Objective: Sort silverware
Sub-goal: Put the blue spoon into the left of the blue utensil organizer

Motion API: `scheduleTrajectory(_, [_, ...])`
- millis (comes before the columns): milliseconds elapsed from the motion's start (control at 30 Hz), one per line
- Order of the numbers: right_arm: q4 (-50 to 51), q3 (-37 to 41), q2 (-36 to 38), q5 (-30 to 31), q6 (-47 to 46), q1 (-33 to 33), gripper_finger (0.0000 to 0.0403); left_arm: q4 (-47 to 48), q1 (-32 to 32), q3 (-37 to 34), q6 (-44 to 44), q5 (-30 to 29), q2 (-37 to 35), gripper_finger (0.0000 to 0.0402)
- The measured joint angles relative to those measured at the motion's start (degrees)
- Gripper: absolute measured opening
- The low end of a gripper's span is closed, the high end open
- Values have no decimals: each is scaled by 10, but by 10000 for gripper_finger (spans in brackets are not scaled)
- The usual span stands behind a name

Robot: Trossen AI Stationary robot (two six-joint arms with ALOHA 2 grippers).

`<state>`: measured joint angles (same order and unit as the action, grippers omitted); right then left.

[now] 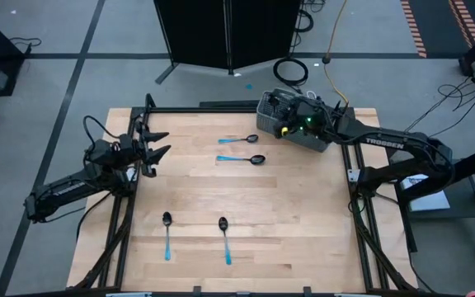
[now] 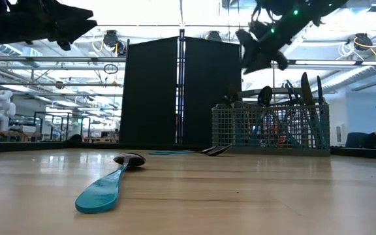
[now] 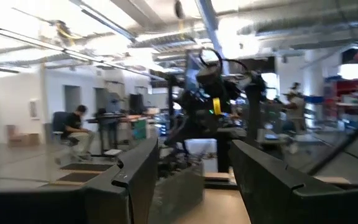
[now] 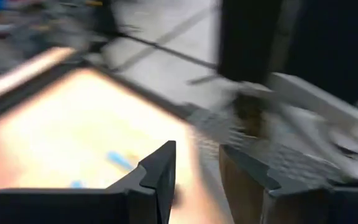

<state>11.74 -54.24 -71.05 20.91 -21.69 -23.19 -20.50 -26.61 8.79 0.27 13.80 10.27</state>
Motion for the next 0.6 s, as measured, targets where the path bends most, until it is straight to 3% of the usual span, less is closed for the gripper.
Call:
scheduleTrajectory(133, [-66,0,0,-83,30,41,114,16,1,22,-22,41,37,199])
scheduleTrajectory(267, [-113,0,-11,-92,65,102,114,13,20,44,-26,48,127,199])
scheduleTrajectory(433, [-145,0,-51,-91,74,171,114,-16,48,79,4,-6,309,199])
scheduleTrajectory(600, [-155,0,-118,-91,46,221,114,-30,52,162,36,-39,531,199])
